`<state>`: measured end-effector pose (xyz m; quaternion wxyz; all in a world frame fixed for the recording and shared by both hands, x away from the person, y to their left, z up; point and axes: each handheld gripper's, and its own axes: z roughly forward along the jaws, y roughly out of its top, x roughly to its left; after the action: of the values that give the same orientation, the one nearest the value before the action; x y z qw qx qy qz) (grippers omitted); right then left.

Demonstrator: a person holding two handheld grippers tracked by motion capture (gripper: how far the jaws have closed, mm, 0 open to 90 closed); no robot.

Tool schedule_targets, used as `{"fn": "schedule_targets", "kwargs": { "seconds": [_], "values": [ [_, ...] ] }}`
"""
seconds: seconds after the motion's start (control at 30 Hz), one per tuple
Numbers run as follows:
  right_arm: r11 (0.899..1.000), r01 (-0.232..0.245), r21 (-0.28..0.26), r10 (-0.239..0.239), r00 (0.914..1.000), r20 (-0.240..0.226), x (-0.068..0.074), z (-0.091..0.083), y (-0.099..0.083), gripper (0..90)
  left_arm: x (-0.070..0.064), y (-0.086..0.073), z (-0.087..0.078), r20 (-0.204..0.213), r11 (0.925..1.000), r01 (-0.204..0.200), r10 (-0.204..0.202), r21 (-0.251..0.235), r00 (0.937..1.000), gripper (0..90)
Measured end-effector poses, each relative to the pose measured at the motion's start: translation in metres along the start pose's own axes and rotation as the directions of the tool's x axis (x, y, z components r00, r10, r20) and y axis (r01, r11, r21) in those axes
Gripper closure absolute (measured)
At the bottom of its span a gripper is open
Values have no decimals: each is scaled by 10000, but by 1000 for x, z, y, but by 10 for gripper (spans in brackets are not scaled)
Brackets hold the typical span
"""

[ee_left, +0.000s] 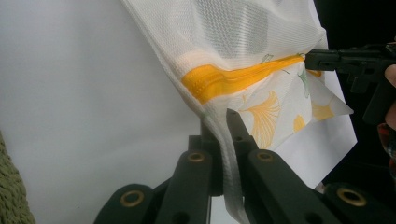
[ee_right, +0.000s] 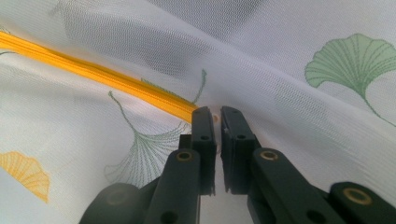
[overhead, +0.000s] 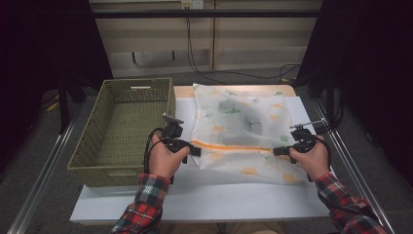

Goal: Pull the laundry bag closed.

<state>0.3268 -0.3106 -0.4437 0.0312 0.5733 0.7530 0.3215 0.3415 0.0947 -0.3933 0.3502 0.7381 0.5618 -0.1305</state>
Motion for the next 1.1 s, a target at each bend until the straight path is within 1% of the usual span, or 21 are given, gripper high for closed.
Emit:
{"fn": "schedule_targets", "kwargs": {
  "seconds": [0.03,0.13,0.2,0.23,0.27,0.3,0.37,0.4,0.5,0.53,0.63,0.87,0.9,0.97,1.0,1.03,1.07,1.1],
  "values": [
    [10000,63,17,-63,9999,81,0,0,0,850,0,0,0,34,10000,29,-29,5,10000,898],
    [10000,2,-68,-2,10000,-39,-2,-1,0,850,-1,0,0,42,10000,-2,2,59,10000,898],
    [10000,-56,-10,56,10000,23,-2,-2,0,850,-1,0,0,43,10000,13,-13,35,10000,898],
    [10000,-4,-41,4,10000,44,-2,-3,0,850,-1,0,-1,10,10000,-5,5,31,10000,898],
    [10000,32,-13,-32,9997,227,-3,-3,0,850,0,0,-1,29,10000,-2,2,20,10000,899],
    [10000,4,-41,-2,9996,266,-4,-4,-1,850,1,1,-2,76,10000,-16,16,54,10000,898],
    [9998,-188,-41,188,9997,124,-7,-4,-1,850,0,0,-1,26,10000,-30,29,38,10000,898],
    [9999,-122,-63,123,9998,133,-8,-4,-2,850,0,0,-1,31,10000,-16,15,63,10000,898],
    [9999,-117,-69,118,9998,171,-8,-5,-2,850,0,1,-2,65,10000,-16,16,20,10000,898],
    [9999,-127,-82,128,9998,154,-8,-5,-2,850,0,0,-2,39,10000,63,-63,6,10000,898],
    [9999,-104,-95,106,9997,209,-8,-6,-1,850,1,0,-2,28,10000,3,-3,63,10000,898],
    [9999,-48,-141,50,9999,142,-9,-6,-1,850,0,1,-3,35,10000,-15,15,30,10000,898],
    [9999,-29,-123,31,9998,195,-9,-7,-1,850,0,1,-3,64,10000,24,-24,28,10000,898],
    [9999,-90,-125,91,9999,103,-10,-7,-2,850,0,1,-3,46,10000,23,-23,32,10000,898],
    [9999,-76,-116,78,9997,222,-10,-8,-2,850,0,1,-3,71,10000,7,-8,37,10000,898],
    [9998,-125,-127,128,9997,194,-11,-8,-2,850,0,1,-3,88,10000,15,-15,38,10000,898],
    [9998,-147,-149,149,9998,139,-12,-9,-2,850,0,1,-3,41,10000,-3,3,38,10000,898],
    [9998,-121,-174,123,9999,116,-12,-9,-3,850,-1,1,-3,-135,10000,-72,72,24,9999,898]
  ]
}}
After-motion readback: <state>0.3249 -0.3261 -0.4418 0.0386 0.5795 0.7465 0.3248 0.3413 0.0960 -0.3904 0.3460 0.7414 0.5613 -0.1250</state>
